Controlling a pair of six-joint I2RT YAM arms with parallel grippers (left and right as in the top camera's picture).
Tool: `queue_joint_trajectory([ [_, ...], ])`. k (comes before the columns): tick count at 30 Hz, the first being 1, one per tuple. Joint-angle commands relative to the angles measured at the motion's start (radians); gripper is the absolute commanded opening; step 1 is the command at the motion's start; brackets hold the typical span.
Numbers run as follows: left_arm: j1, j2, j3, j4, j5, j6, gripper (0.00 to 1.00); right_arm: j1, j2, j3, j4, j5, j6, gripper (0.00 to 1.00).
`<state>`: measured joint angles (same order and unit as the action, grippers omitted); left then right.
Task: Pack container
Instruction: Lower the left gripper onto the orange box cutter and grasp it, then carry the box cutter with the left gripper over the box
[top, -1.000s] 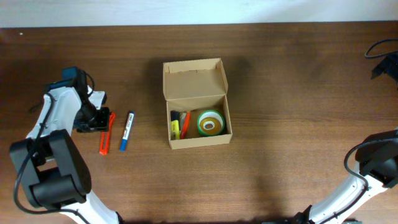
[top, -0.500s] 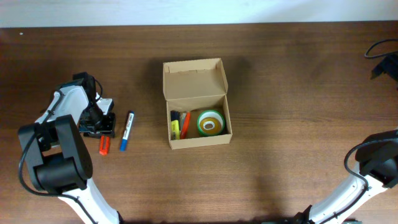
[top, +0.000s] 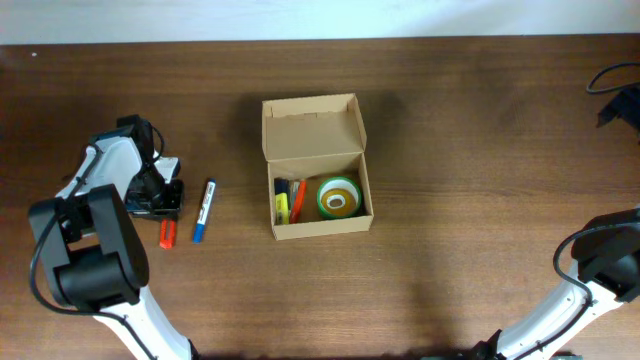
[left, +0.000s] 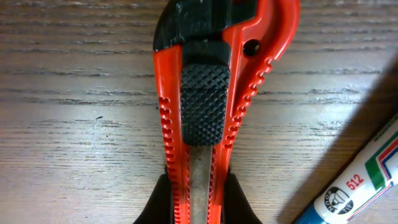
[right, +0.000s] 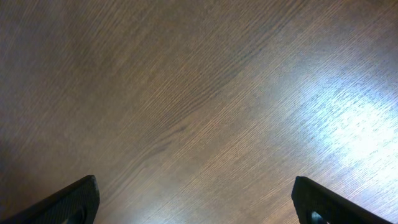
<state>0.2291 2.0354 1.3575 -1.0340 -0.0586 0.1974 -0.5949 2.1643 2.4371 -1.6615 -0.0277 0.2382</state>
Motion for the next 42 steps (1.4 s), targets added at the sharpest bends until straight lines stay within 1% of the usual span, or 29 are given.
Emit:
queue_joint_trajectory([
  [1, -0.002, 0.031, 0.08, -0.047, 0.01, -0.056, 0.02, -0.001, -0.028, -0.003, 0.0, 0.005, 0.002, 0.99],
  [8, -0.003, 0.029, 0.395, -0.261, 0.009, -0.089, 0.02, -0.001, -0.028, -0.003, 0.0, 0.006, 0.002, 0.99],
  [12, -0.014, 0.029, 0.566, -0.341, 0.009, -0.088, 0.02, -0.001, -0.028, -0.003, 0.0, 0.005, 0.002, 0.99],
  [14, -0.027, 0.029, 0.64, -0.379, 0.009, -0.063, 0.02, -0.001, -0.028, -0.003, 0.0, 0.005, 0.002, 0.99],
  [17, -0.06, 0.029, 0.745, -0.449, 0.029, 0.047, 0.02, -0.001, -0.028, -0.003, 0.0, 0.005, 0.002, 0.99],
  [20, -0.114, 0.029, 0.855, -0.513, 0.119, 0.178, 0.02, -0.001, -0.028, -0.003, 0.0, 0.005, 0.002, 0.99],
  [27, -0.315, 0.029, 1.09, -0.581, 0.122, 0.389, 0.02, -0.001, -0.028, -0.003, 0.0, 0.005, 0.002, 0.99],
  [30, -0.421, 0.029, 1.153, -0.605, 0.123, 0.476, 0.02, -0.001, -0.028, -0.003, 0.0, 0.005, 0.002, 0.99],
  [33, -0.531, 0.029, 1.164, -0.626, 0.123, 0.537, 0.02, -0.001, -0.028, -0.003, 0.0, 0.005, 0.002, 0.99],
  [37, -0.661, 0.032, 1.16, -0.651, 0.123, 0.546, 0.02, -0.001, -0.028, -0.003, 0.0, 0.005, 0.002, 0.99],
  [42, -0.772, 0.032, 1.143, -0.653, 0.123, 0.553, 0.02, -0.001, -0.028, -0.003, 0.0, 0.005, 0.002, 0.99],
])
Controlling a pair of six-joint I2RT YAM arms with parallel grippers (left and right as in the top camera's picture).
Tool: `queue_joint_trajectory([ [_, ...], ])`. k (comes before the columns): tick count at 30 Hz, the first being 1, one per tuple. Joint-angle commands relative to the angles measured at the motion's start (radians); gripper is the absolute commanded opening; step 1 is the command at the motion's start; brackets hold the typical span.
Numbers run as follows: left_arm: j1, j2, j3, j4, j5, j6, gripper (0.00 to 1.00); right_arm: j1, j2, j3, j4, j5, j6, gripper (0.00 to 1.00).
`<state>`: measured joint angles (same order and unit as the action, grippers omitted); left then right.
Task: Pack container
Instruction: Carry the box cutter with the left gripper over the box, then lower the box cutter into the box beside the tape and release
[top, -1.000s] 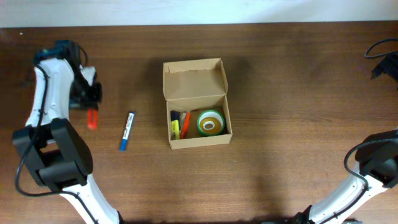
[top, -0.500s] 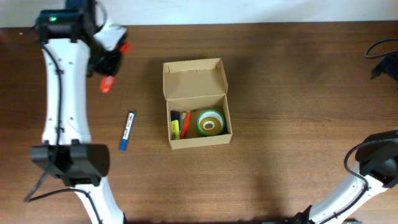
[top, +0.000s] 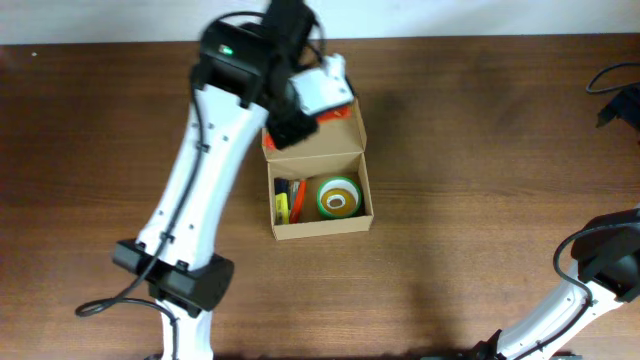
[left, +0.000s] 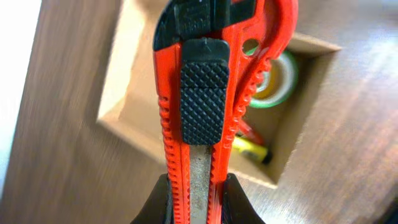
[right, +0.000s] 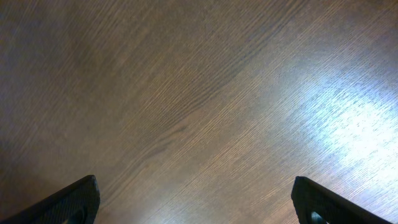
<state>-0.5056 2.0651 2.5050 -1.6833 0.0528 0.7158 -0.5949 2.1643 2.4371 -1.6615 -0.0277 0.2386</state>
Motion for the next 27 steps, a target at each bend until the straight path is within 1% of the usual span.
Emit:
queue_joint_trajectory([
  [1, -0.054, 0.002, -0.02, -0.004, 0.011, 0.034, 0.02, -0.001, -0.028, -0.003, 0.0, 0.006, 0.001, 0.99],
  [4, -0.084, 0.002, -0.091, -0.004, 0.012, 0.034, 0.02, -0.001, -0.028, -0.003, 0.0, 0.005, 0.001, 0.99],
  [8, -0.097, 0.001, -0.234, 0.014, 0.017, 0.022, 0.02, -0.001, -0.028, -0.003, 0.0, 0.005, 0.002, 0.99],
  [11, -0.098, -0.012, -0.344, 0.082, 0.01, 0.018, 0.02, -0.001, -0.028, -0.003, 0.0, 0.005, 0.001, 0.99],
  [16, -0.096, -0.082, -0.515, 0.207, -0.011, 0.019, 0.02, -0.001, -0.028, -0.003, 0.0, 0.005, 0.001, 0.99],
  [18, -0.095, -0.104, -0.586, 0.25, -0.042, 0.019, 0.02, -0.001, -0.028, -0.003, 0.0, 0.005, 0.001, 0.99],
  [22, -0.082, -0.108, -0.655, 0.286, -0.088, 0.019, 0.02, -0.001, -0.028, -0.003, 0.0, 0.005, 0.001, 0.99],
  [27, -0.061, -0.108, -0.721, 0.324, -0.087, 0.035, 0.02, -0.001, -0.028, -0.003, 0.0, 0.005, 0.001, 0.99],
])
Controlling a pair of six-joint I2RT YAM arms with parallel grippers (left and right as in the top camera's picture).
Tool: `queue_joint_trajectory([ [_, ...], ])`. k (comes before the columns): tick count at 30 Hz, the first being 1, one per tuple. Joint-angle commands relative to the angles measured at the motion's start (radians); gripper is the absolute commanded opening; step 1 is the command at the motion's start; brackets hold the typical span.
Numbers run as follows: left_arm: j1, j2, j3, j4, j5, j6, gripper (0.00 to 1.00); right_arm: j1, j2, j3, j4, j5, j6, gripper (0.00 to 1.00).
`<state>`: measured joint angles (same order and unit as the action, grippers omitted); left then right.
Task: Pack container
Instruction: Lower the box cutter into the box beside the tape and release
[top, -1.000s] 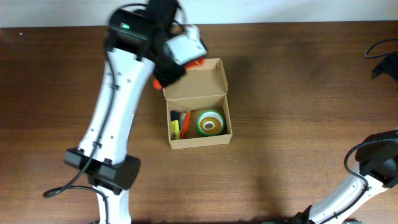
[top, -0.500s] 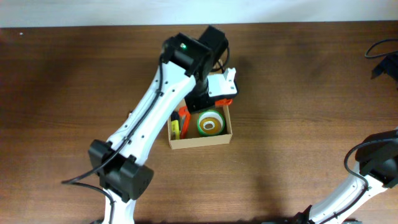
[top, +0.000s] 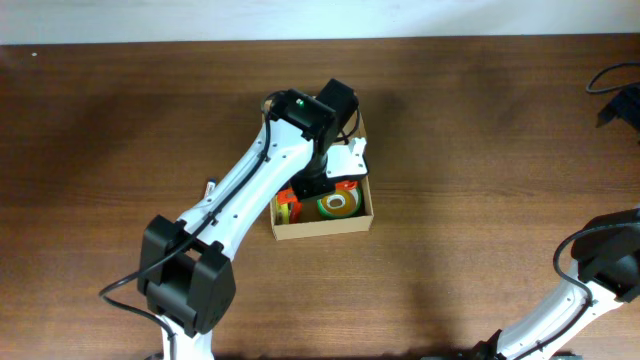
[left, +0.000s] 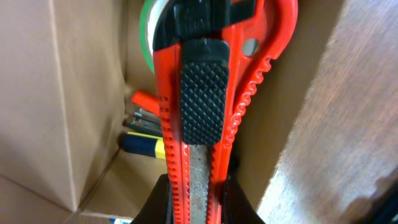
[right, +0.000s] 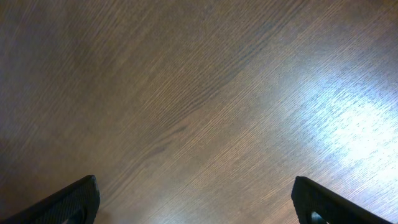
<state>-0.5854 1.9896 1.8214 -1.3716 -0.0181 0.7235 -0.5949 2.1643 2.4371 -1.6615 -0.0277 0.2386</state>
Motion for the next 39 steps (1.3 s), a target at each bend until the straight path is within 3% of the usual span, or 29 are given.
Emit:
queue_joint_trajectory([
  [1, 0.02, -0.032, -0.049, 0.019, -0.016, 0.027, 0.02, -0.001, -0.028, -0.003, 0.0, 0.005, 0.001, 0.99],
  [39, -0.001, -0.026, -0.24, 0.185, 0.12, 0.027, 0.02, -0.001, -0.028, -0.003, 0.0, 0.005, 0.001, 0.99],
])
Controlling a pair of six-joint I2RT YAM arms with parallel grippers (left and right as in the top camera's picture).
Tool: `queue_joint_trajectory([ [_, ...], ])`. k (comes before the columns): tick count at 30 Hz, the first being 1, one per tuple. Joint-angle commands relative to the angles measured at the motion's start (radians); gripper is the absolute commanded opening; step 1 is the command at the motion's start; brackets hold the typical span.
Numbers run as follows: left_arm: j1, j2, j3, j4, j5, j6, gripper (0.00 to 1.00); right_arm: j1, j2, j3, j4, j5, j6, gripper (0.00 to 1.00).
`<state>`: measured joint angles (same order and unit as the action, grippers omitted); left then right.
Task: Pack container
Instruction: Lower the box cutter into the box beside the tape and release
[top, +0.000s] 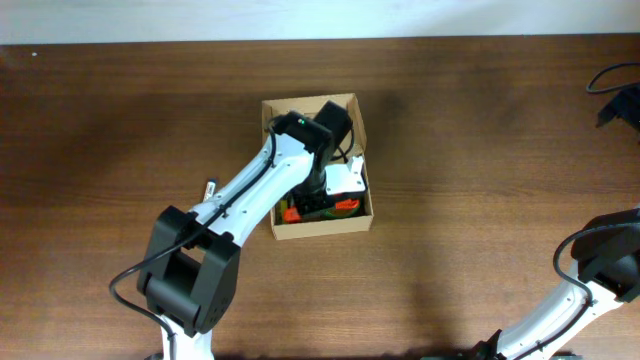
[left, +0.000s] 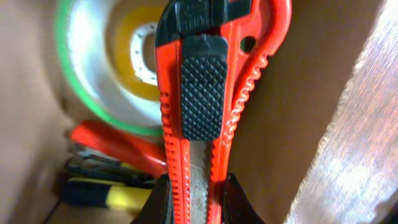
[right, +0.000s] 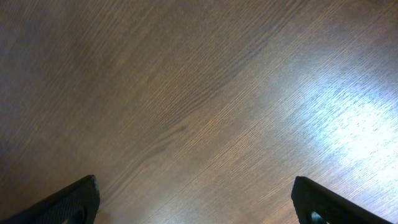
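Observation:
An open cardboard box (top: 317, 231) sits mid-table with its lid (top: 310, 121) folded back. My left gripper (left: 194, 202) is shut on a red utility knife (left: 199, 93) with a black slider, held low inside the box over a green-and-yellow tape roll (left: 118, 68). Beneath it lie a red marker (left: 118, 144) and a yellow-and-blue pen (left: 106, 193). From overhead, the left arm (top: 305, 165) covers most of the box interior. My right gripper (right: 196, 202) is open over bare wood, nothing between its fingers.
A blue marker (top: 211, 185) peeks out from under the left arm, left of the box. A black cable and plug (top: 612, 90) lie at the far right edge. The right arm's base (top: 600, 260) stands at the lower right.
My left gripper has sunk deeper into the box with the knife, which now hangs over the tape roll. The right arm has not moved.
My left gripper was shut on the red knife on the table at the left, beside the blue marker. It then held the knife high over the box lid, then just inside the box, and now low over the tape roll.

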<state>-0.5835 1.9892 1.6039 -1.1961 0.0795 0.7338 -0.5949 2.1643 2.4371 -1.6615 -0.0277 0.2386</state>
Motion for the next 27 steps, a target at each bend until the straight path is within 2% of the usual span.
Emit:
queue_joint_trajectory([
  [1, -0.003, -0.026, -0.027, 0.015, 0.022, 0.016, 0.02, -0.001, -0.028, -0.003, 0.0, 0.005, 0.002, 0.99],
  [27, -0.003, 0.021, -0.072, 0.064, 0.037, 0.016, 0.02, -0.001, -0.028, -0.003, 0.0, 0.005, 0.001, 0.99],
])
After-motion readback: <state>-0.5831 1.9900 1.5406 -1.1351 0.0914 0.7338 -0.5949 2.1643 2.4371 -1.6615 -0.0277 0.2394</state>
